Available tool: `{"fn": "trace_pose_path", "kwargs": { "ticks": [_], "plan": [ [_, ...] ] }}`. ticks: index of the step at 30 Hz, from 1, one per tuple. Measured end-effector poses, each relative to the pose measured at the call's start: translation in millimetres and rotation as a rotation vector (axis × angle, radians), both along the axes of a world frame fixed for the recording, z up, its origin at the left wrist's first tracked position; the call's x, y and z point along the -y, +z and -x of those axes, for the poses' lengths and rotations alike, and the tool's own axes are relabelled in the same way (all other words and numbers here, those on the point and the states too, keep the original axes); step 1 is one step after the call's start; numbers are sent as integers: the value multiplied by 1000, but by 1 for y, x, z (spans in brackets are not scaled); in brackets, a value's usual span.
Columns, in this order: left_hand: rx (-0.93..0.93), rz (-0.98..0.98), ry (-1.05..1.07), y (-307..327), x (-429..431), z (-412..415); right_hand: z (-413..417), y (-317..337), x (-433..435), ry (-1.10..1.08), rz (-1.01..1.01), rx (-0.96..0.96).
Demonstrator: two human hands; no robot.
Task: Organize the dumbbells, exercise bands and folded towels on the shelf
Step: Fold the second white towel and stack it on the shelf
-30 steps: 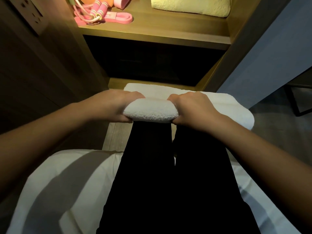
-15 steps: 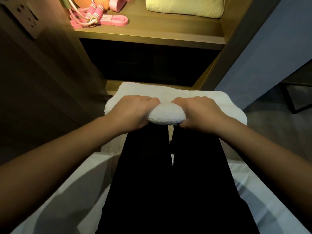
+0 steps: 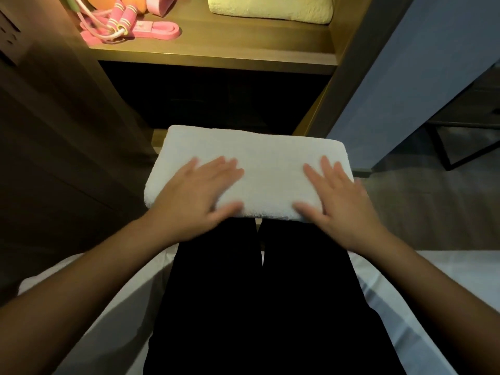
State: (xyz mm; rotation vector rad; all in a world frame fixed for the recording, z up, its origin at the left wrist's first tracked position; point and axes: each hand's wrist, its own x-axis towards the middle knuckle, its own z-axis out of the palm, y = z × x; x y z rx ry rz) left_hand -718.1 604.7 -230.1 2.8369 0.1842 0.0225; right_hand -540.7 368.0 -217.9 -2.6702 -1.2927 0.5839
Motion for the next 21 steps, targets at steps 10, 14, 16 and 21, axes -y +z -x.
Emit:
{"fn": "trace_pose_path", "kwargs": {
  "ticks": [10, 14, 16, 21],
  "plan": [
    [-421, 1226, 986, -11, -62, 7, -46, -20, 10, -847, -174, -882],
    [-381, 1349, 1040, -15, -55, 14, -43, -24, 15, -928, -284, -1094],
    [-292, 1427, 999, -10, -48, 13, -38, -26, 16, -983, -391, -1172],
    [-132, 1343, 1025, -2, -36, 23, -27, -20, 24, -1022, -617, -991]
  ]
}}
